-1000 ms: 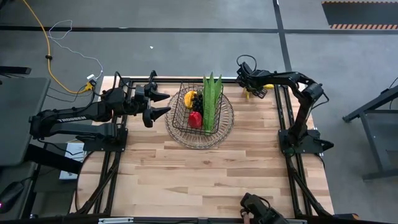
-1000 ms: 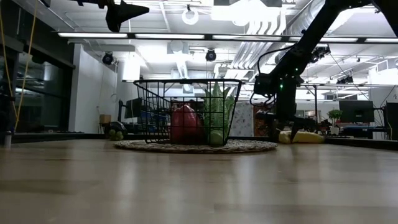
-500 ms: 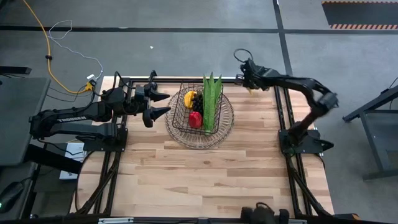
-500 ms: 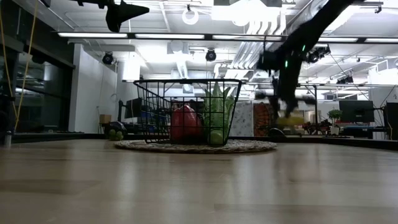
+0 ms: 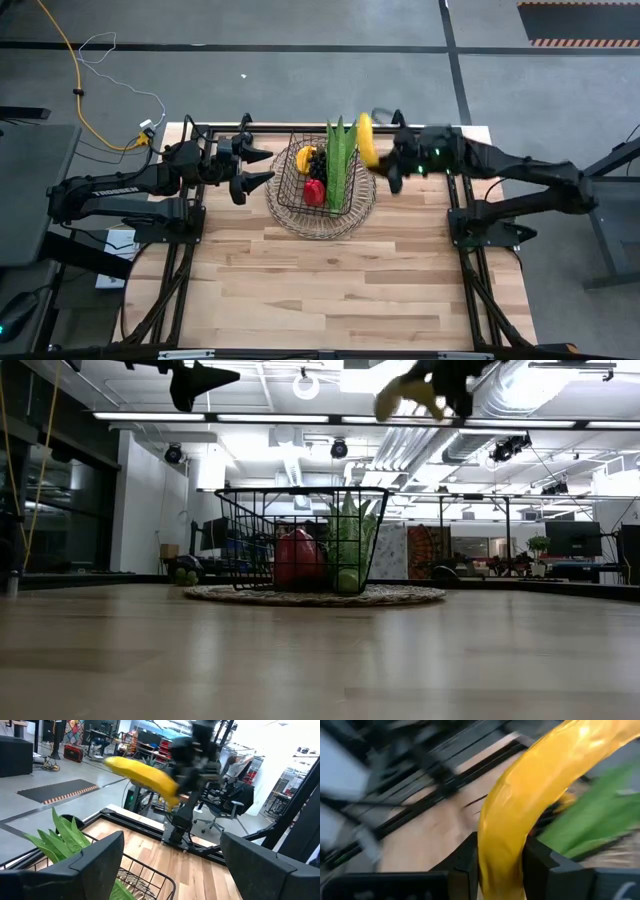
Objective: Build produce basket
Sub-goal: Put the banana into the metal wire basket
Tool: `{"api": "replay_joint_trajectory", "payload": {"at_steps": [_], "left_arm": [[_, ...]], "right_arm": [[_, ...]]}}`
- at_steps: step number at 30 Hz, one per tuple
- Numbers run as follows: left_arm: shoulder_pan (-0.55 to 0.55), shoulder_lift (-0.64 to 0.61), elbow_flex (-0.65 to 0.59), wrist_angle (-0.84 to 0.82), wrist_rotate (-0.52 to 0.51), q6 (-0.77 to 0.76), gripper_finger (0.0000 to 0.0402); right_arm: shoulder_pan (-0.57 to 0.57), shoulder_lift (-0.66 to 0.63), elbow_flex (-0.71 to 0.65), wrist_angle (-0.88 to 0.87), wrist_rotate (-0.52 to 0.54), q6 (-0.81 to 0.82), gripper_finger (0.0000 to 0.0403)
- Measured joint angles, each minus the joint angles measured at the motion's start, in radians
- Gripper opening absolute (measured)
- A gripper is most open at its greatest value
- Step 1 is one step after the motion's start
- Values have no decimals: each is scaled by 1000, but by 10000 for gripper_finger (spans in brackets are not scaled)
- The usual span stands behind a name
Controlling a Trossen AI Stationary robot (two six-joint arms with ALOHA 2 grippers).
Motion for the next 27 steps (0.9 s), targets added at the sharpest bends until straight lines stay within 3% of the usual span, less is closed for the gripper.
{"api": "replay_joint_trajectory", "payload": {"at_steps": [7, 15, 21, 27], "left_arm": [[0, 0, 0, 0, -61, 4, 318], [0, 0, 0, 8, -74, -11, 318], [0, 0, 0, 11, -74, -29, 318], [0, 0, 0, 13, -74, -30, 318]], "right_arm": [[235, 7, 0, -8, 134, 2, 87], [204, 52, 0, 36, 191, 73, 87], [141, 277, 63, 167, 99, -11, 87], [141, 544, 180, 196, 93, -32, 87]]}}
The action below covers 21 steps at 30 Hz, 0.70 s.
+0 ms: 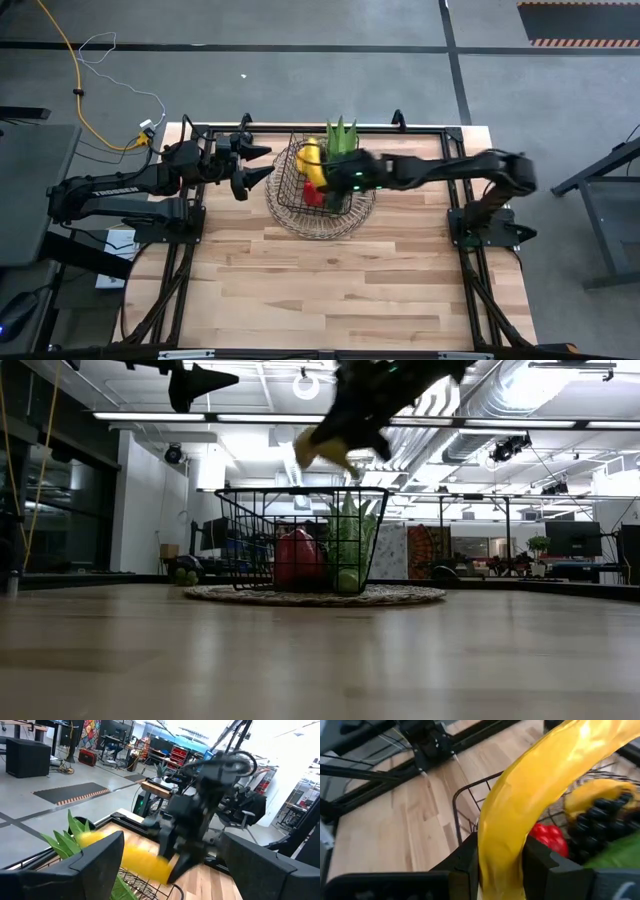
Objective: Build produce basket
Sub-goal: Put the banana into the metal wire basket
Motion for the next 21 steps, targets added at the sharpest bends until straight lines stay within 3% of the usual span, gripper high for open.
{"api": "replay_joint_trajectory", "payload": {"at_steps": [11, 21], "left_arm": [[0, 0, 0, -1, 0, 0, 318], [0, 0, 0, -2, 0, 0, 318]], "right_arm": [[0, 318, 191, -1, 29, 93, 87], [0, 362, 198, 8, 32, 208, 87]]}}
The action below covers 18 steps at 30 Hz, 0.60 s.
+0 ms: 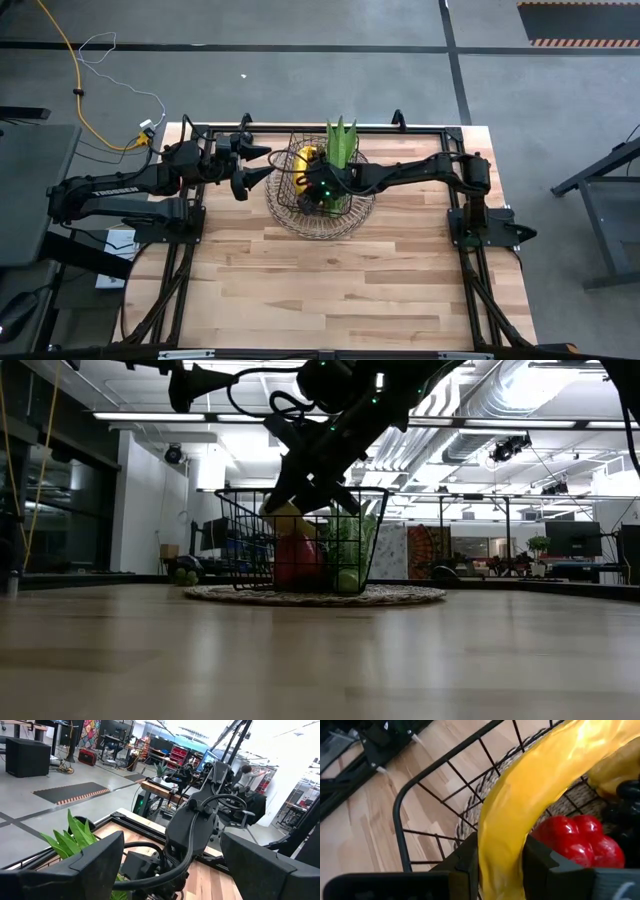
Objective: Build produce basket
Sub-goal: Put the banana into the metal wire basket, then put the mangosteen into the wire basket
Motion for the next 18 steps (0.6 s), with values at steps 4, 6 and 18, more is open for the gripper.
{"api": "replay_joint_trajectory", "payload": {"at_steps": [4, 6, 18], "left_arm": [[0, 0, 0, 0, 0, 0, 318], [0, 0, 0, 0, 0, 0, 318], [0, 0, 0, -6, 0, 0, 318]], "right_arm": [[0, 0, 0, 5, 0, 58, 89], [0, 0, 0, 10, -4, 63, 99], [-10, -27, 0, -8, -59, -8, 270]]}}
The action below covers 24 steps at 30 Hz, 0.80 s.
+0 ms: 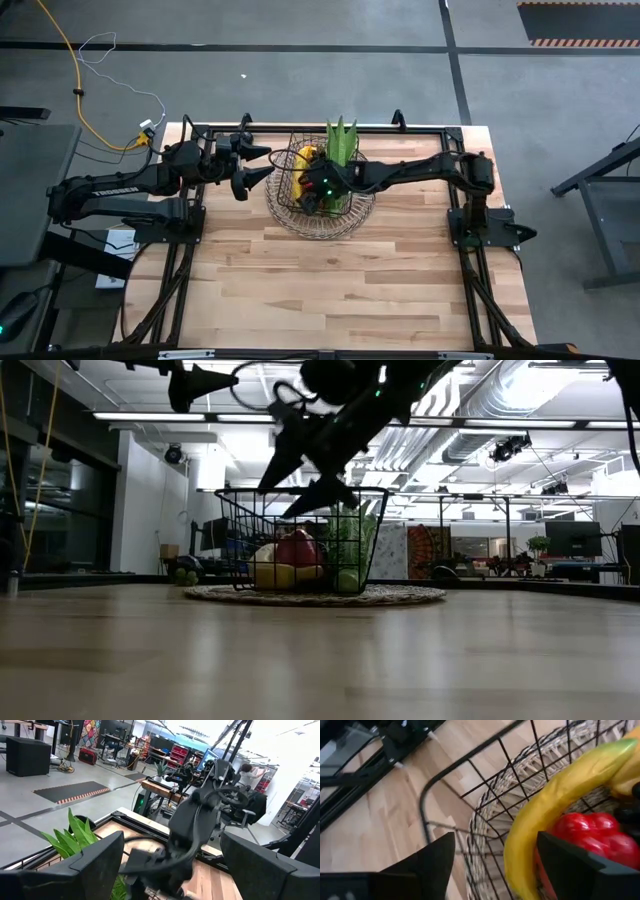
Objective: Build produce basket
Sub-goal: Put the mangosteen into the wire basket
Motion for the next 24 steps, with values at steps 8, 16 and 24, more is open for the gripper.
{"api": "replay_joint_trajectory", "payload": {"at_steps": [8, 16, 24], "left_arm": [[0, 0, 0, -18, 0, 0, 318], [0, 0, 0, -29, 4, 0, 318], [0, 0, 0, -22, 99, 101, 318]], "right_arm": [[-11, -272, 0, -264, 82, -229, 276], [87, -606, -140, -310, 322, -290, 277], [178, -940, -634, 193, 329, -88, 277]]}}
